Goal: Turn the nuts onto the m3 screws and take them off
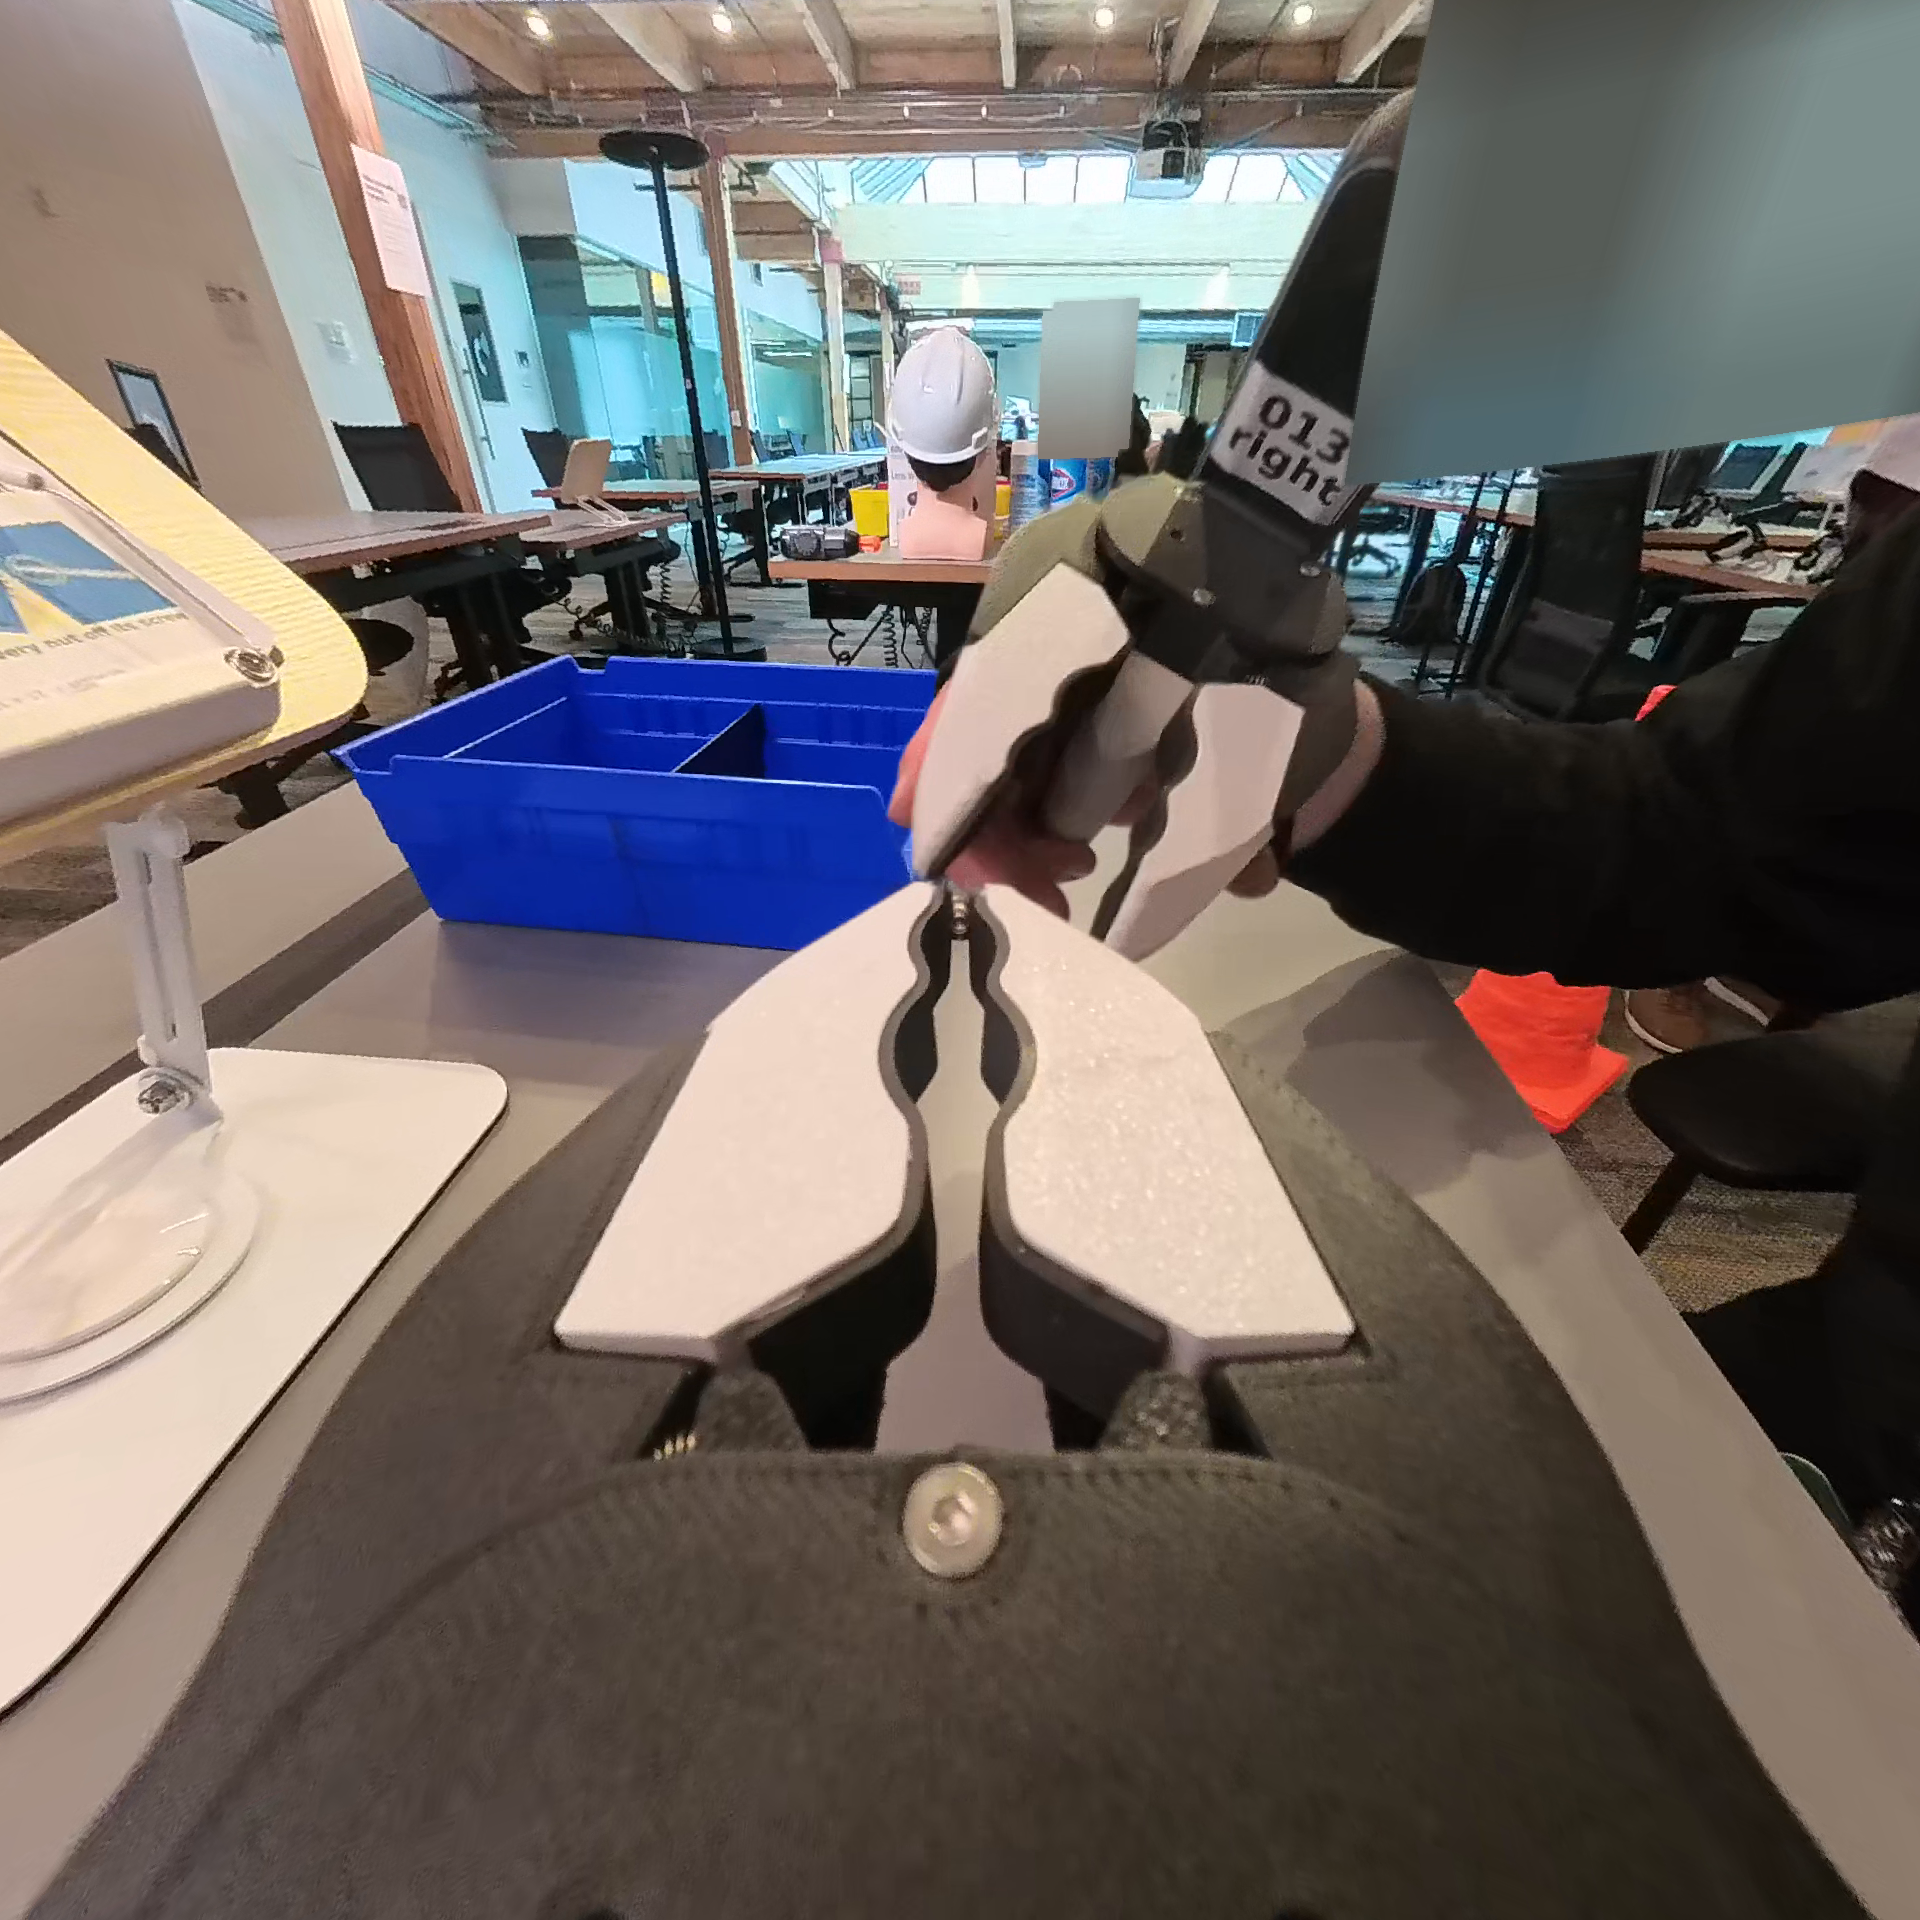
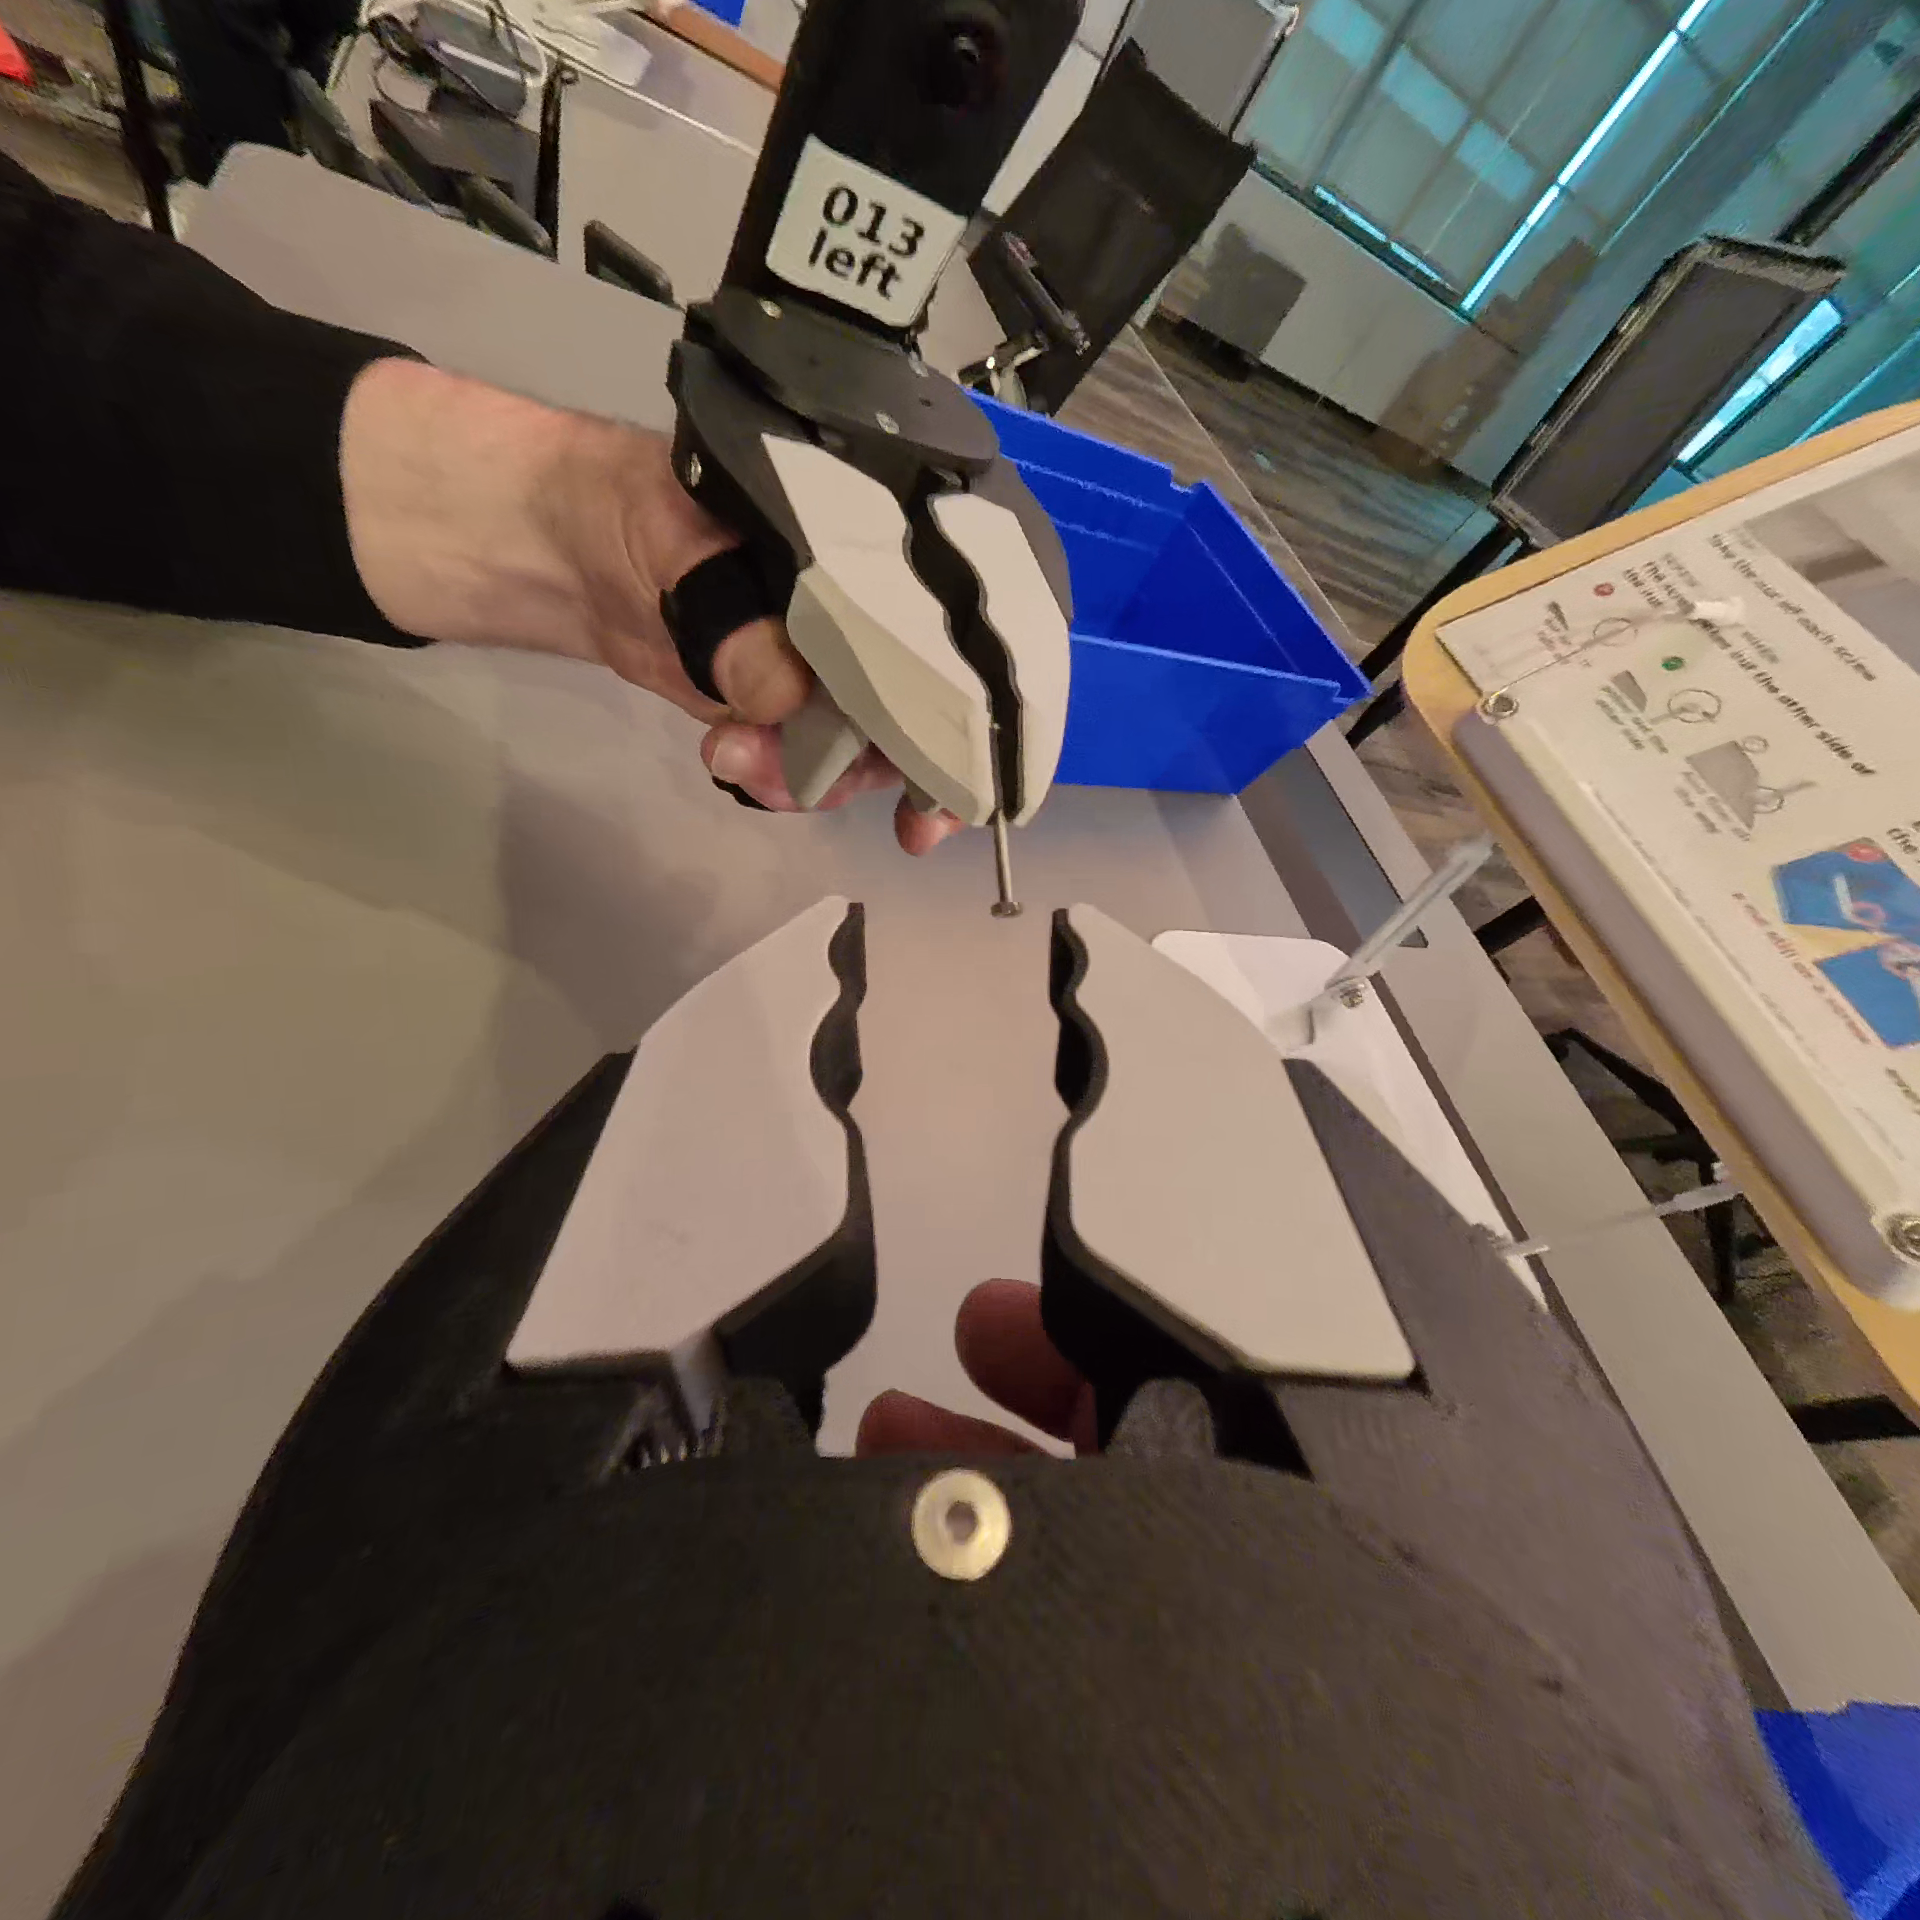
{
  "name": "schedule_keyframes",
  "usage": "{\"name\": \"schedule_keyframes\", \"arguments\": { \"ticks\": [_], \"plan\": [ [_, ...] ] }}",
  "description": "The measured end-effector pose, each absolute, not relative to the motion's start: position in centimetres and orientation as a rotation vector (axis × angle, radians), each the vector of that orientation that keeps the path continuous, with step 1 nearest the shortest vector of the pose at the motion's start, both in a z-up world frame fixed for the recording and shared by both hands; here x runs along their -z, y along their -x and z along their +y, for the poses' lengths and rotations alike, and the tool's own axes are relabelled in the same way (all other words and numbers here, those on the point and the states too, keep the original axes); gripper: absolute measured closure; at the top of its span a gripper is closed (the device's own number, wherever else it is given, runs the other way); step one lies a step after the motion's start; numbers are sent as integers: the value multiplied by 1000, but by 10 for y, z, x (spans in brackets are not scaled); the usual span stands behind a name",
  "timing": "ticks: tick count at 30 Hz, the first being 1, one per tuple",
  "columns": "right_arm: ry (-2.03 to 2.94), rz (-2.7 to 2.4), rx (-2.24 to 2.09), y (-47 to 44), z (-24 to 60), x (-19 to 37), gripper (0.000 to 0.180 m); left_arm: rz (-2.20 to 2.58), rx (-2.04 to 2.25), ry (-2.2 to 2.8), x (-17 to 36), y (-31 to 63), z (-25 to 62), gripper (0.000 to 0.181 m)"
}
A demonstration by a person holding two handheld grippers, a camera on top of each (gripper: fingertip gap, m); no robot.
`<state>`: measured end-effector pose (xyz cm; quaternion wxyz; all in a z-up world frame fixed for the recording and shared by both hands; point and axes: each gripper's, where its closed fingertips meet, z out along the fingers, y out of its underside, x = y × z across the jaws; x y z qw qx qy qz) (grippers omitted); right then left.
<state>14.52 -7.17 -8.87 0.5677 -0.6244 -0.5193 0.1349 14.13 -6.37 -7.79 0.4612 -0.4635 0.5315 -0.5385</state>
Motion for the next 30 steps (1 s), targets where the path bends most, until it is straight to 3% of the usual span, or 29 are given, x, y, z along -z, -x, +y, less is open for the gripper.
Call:
{"name": "schedule_keyframes", "arguments": {
  "ticks": [4,17,26,30],
  "plan": [
    [1479,-1235,-301,-139,-66,97,140,1314,1329,1141,79,-144,-66,178],
    [1458,-1179,-358,-143,-67,87,149,1281,1370,1127,77,-141,-65,178],
    [1406,-941,-787,-138,-74,61,166,1176,1573,1006,56,-132,-74,178],
    [1388,-905,-860,-132,-78,56,165,1171,1609,966,53,-130,-79,178]
  ]
}}
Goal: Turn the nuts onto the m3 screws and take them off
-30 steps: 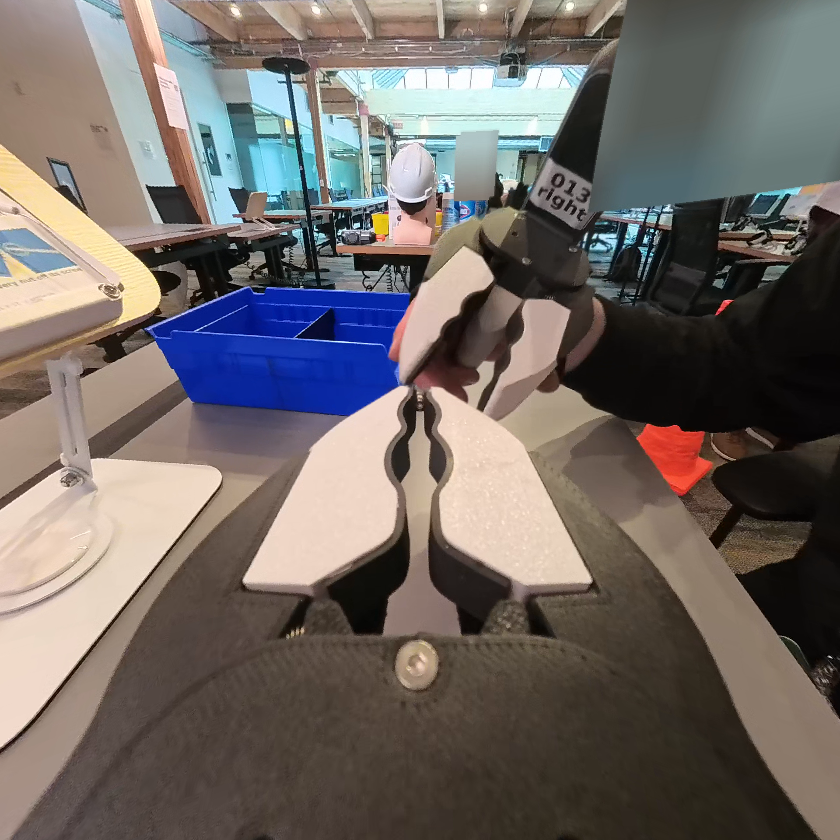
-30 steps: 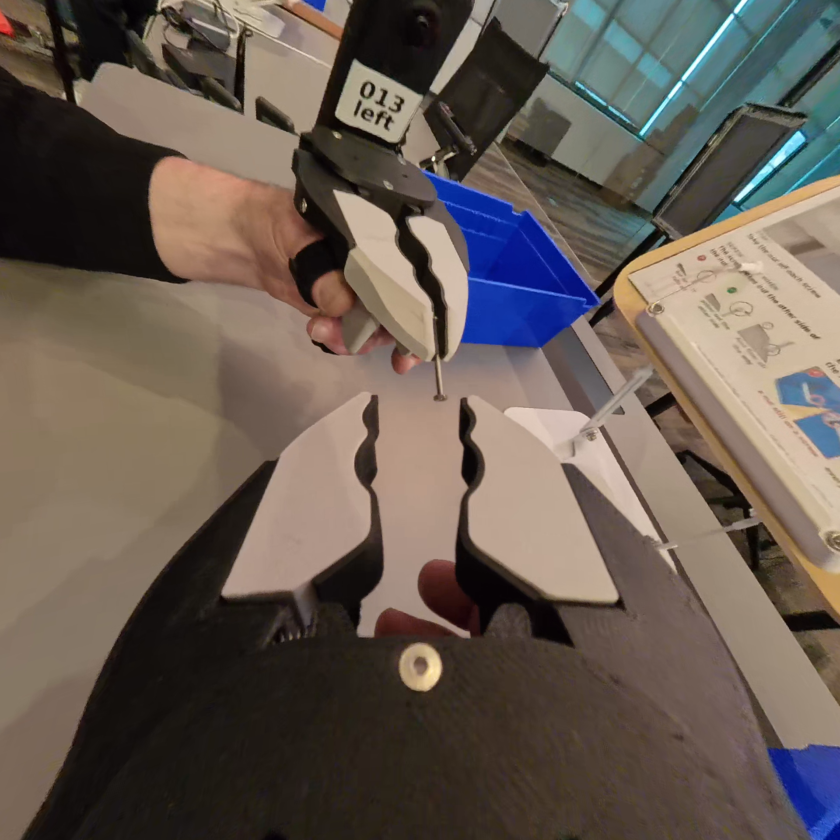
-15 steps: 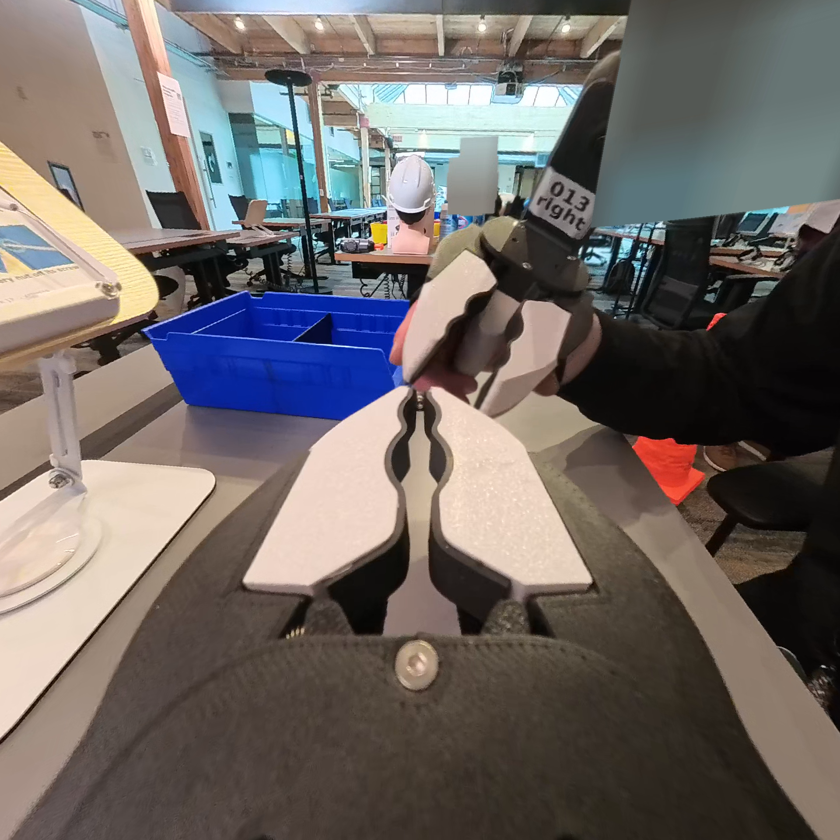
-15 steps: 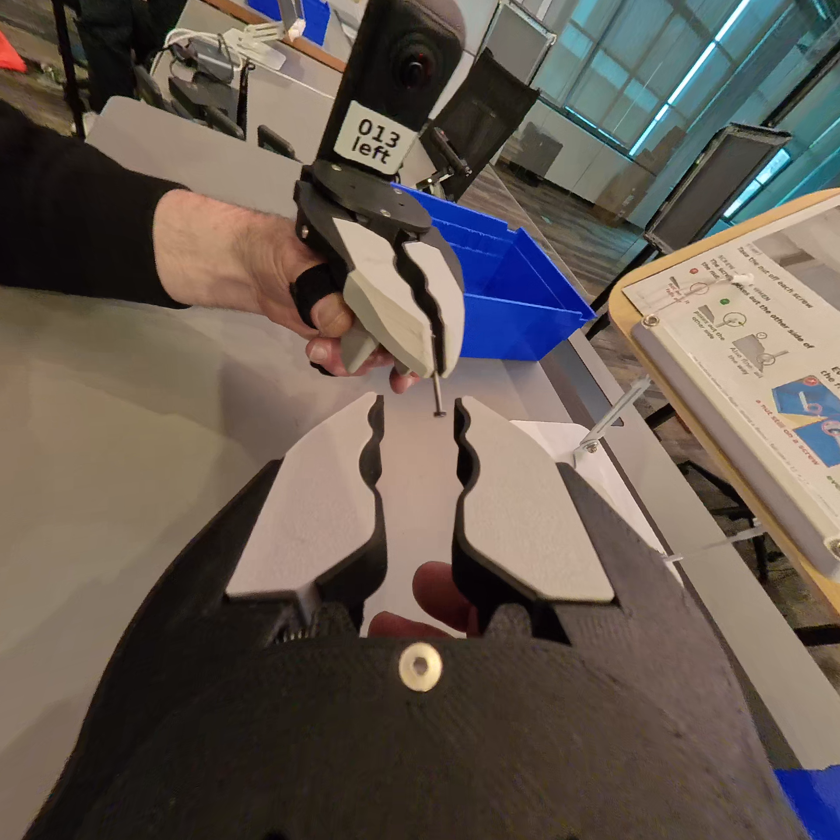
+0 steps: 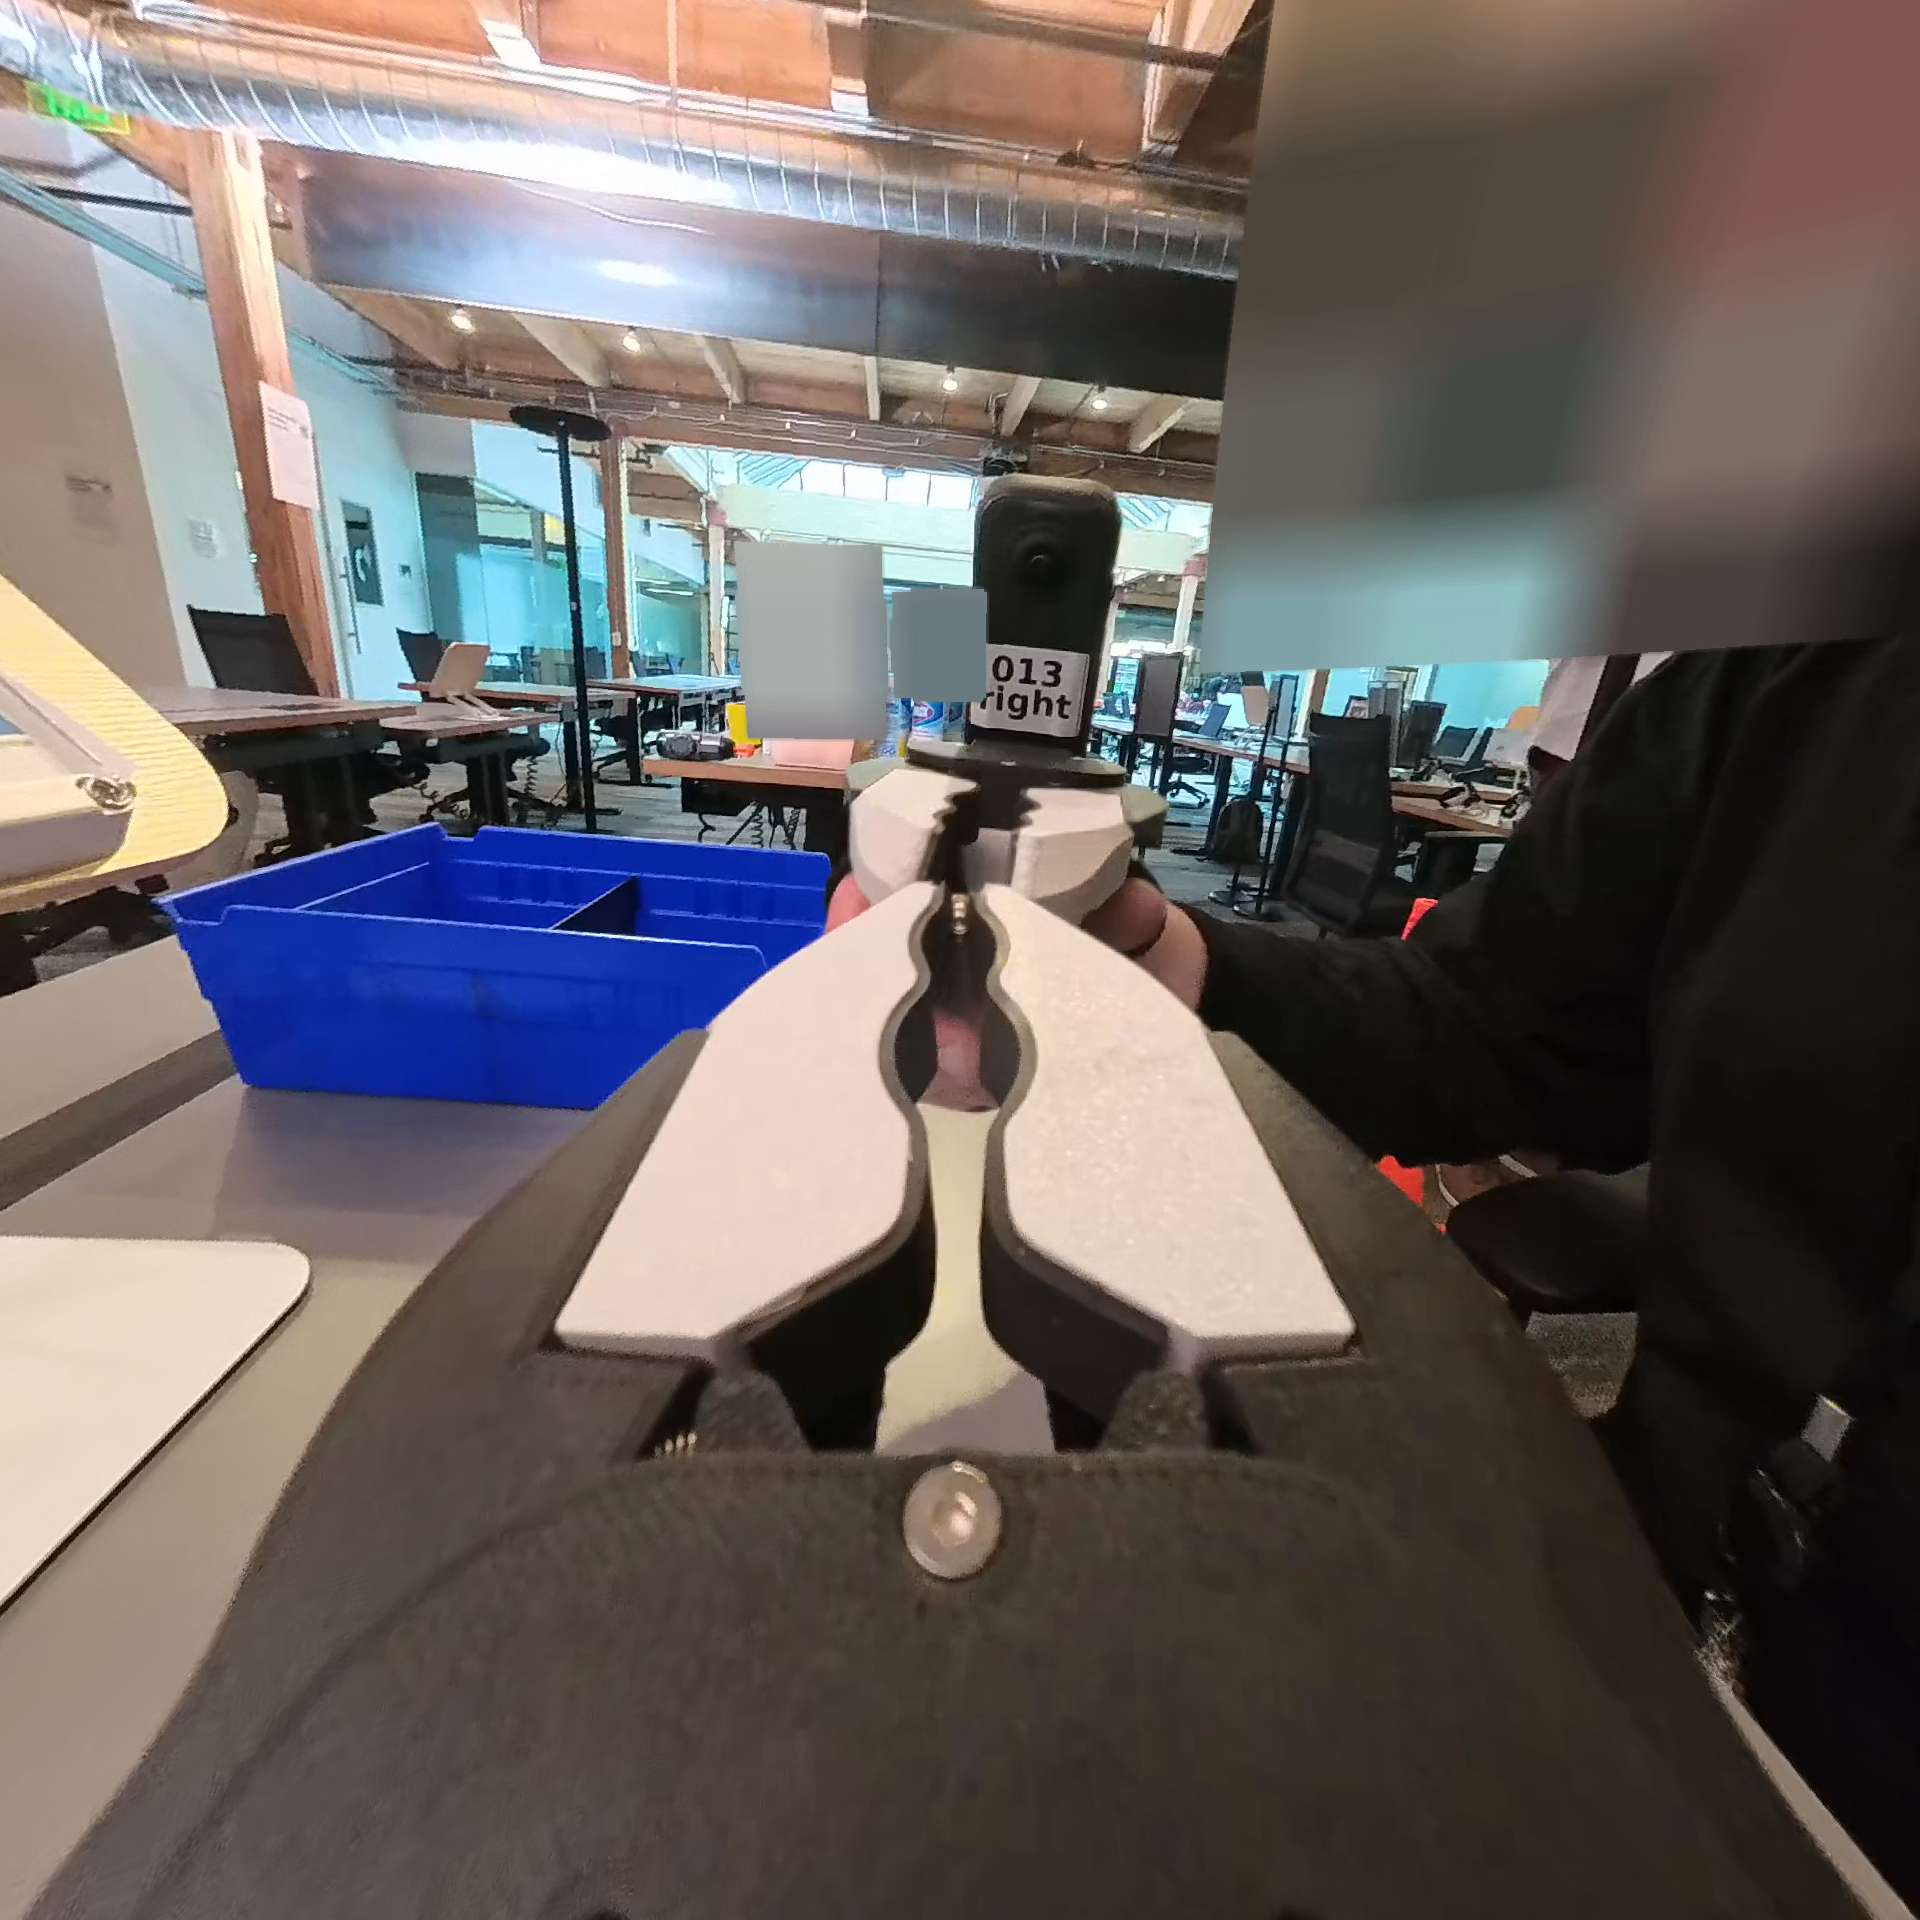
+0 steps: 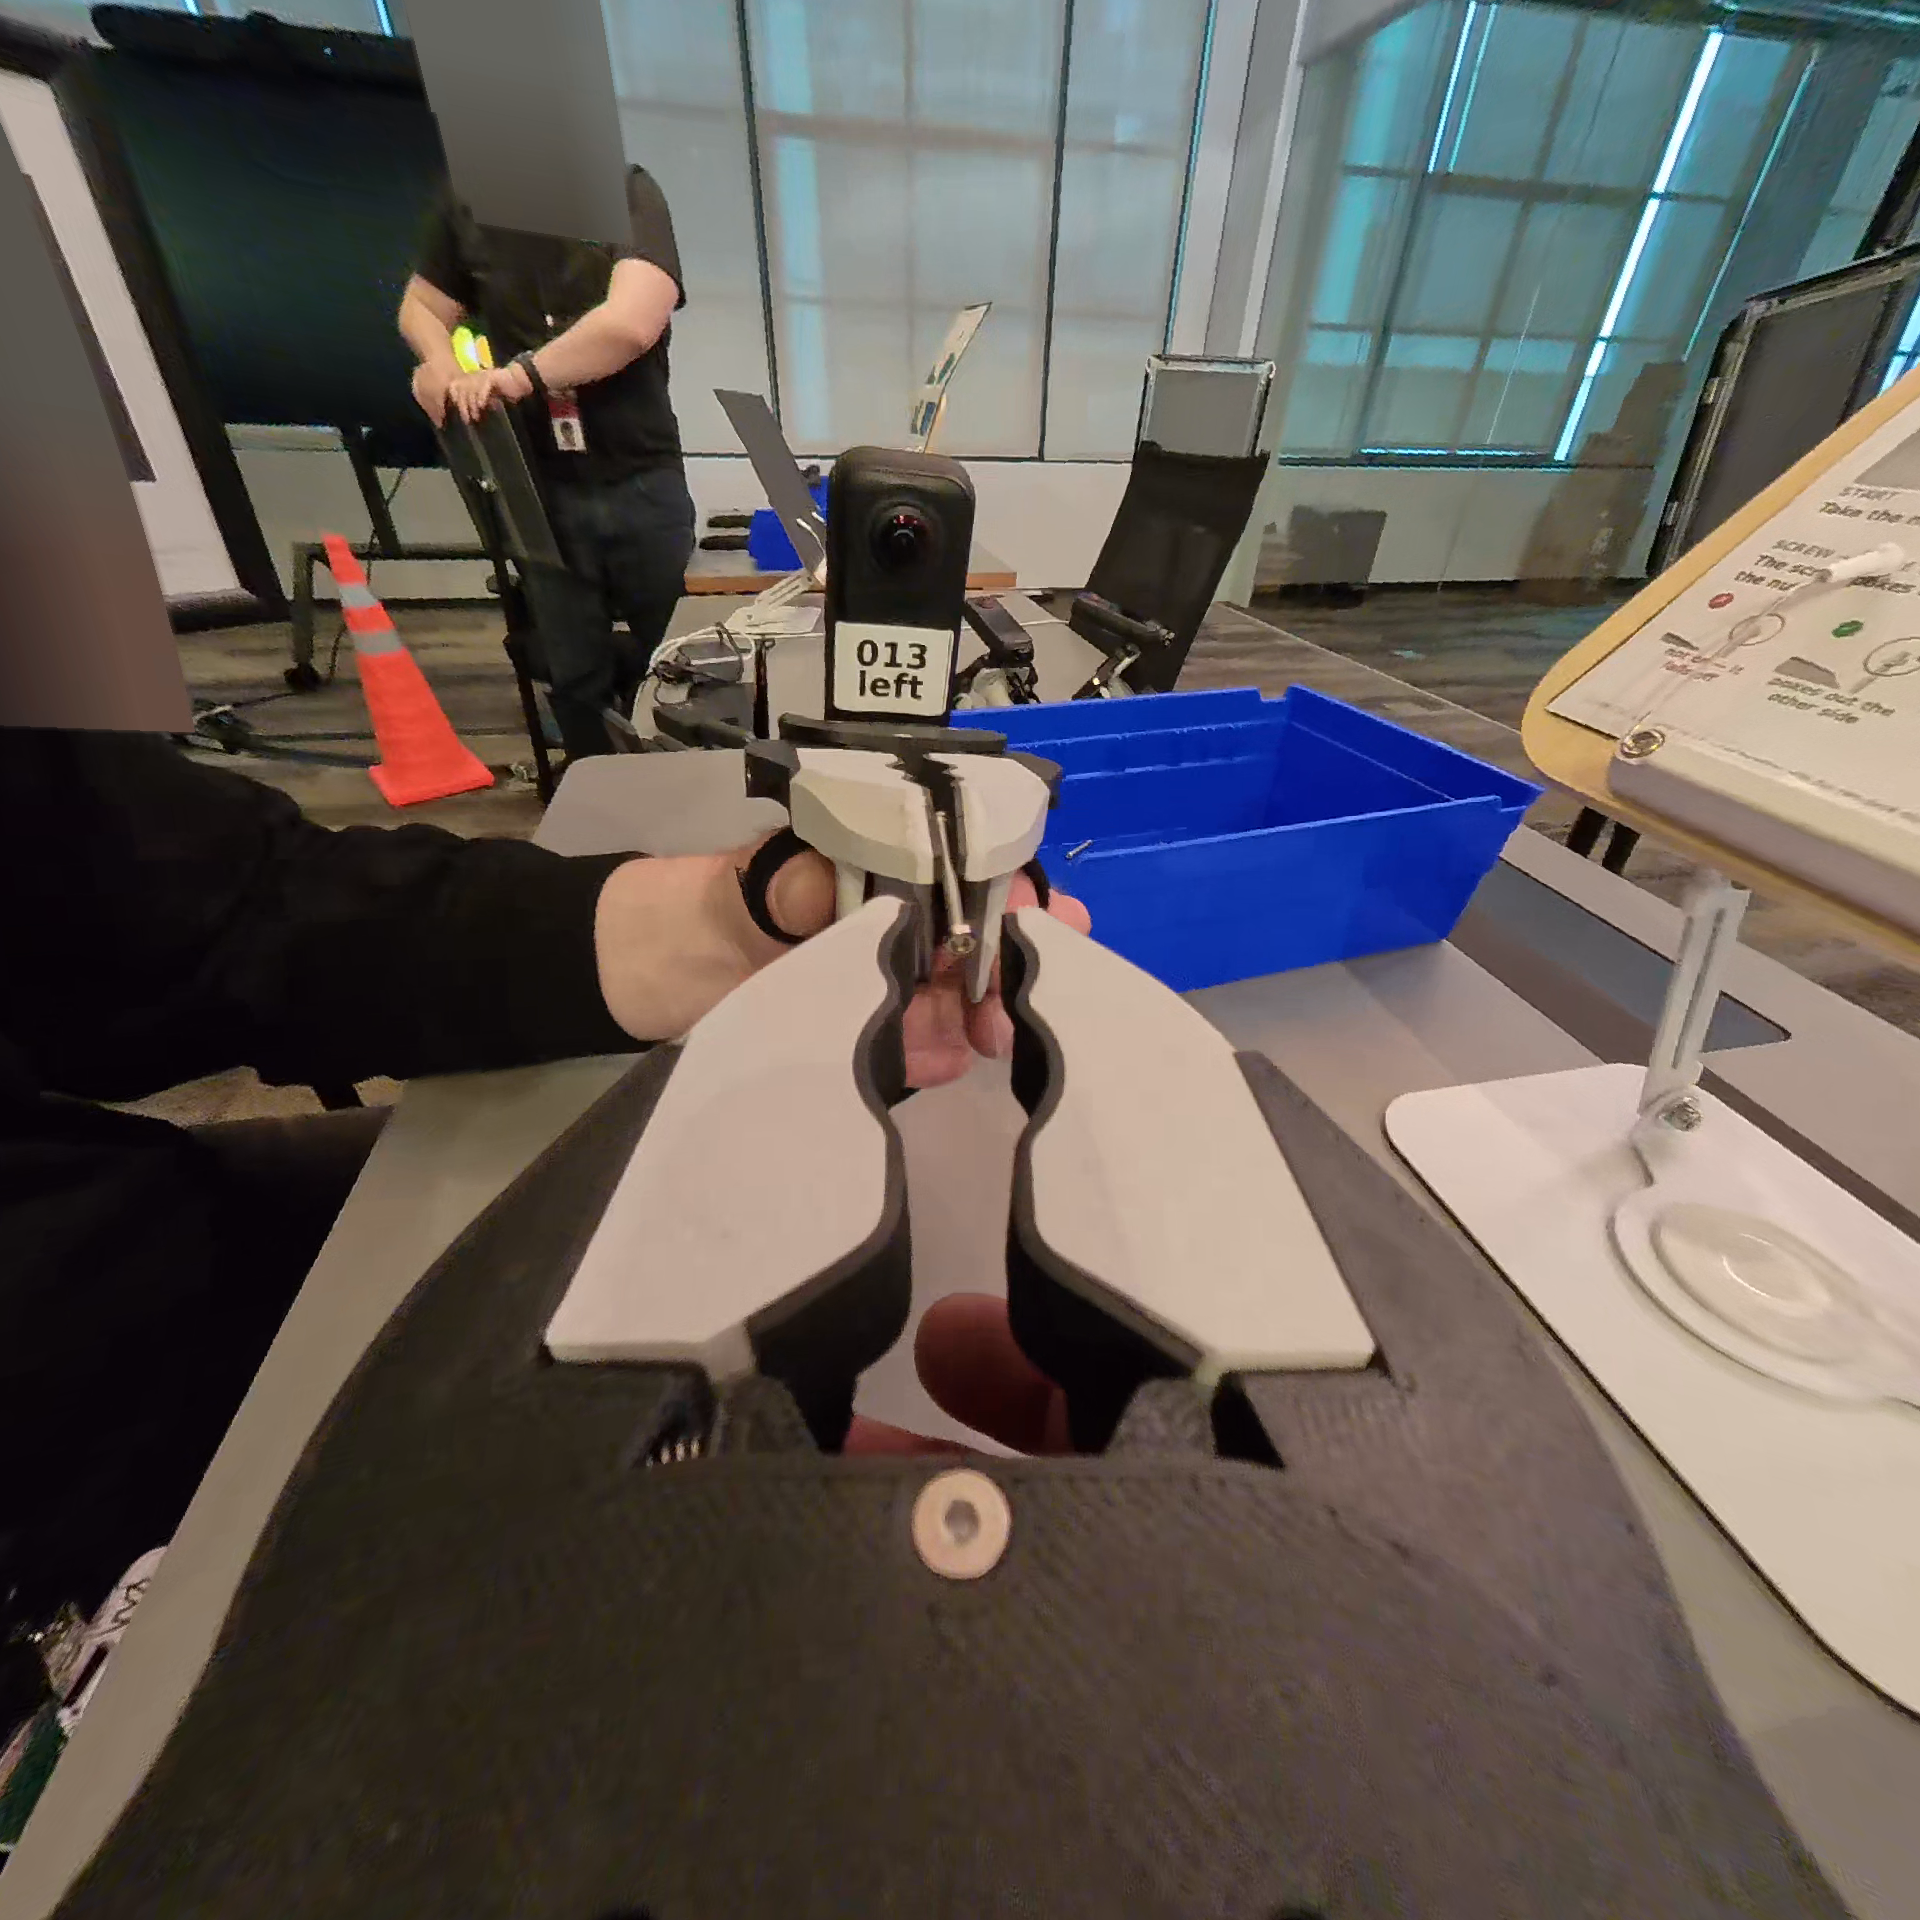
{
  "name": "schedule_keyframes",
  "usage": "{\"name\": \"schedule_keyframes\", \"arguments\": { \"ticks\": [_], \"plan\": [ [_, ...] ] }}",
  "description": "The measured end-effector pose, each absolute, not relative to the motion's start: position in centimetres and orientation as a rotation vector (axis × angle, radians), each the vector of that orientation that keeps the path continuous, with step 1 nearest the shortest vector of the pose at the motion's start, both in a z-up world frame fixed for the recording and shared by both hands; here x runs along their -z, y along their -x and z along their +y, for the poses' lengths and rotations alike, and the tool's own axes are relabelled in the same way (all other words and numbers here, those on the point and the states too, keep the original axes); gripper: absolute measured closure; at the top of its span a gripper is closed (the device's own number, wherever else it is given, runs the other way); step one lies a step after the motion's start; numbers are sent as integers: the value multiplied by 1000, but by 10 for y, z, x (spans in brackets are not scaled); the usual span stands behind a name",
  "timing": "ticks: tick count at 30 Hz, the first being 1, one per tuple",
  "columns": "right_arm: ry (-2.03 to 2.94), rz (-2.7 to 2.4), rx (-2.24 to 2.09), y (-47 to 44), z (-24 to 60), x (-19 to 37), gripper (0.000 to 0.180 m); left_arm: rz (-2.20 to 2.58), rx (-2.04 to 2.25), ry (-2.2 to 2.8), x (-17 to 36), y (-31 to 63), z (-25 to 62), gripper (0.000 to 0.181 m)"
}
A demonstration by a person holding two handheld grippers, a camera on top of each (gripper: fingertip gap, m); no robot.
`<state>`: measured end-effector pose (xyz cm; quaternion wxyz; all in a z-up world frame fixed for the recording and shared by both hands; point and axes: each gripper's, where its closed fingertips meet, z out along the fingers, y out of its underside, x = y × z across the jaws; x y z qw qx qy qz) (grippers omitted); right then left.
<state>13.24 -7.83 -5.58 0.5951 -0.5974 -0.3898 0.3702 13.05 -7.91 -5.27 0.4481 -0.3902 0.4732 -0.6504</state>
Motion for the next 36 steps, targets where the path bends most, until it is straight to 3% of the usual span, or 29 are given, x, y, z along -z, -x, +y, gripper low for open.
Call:
{"name": "schedule_keyframes", "arguments": {
  "ticks": [26,36],
  "plan": [
    [1385,-876,-857,-130,-85,55,162,1135,1693,897,47,-126,-83,178],
    [1379,-838,-914,-127,-83,51,175,1140,1692,891,48,-126,-84,178]
  ]
}}
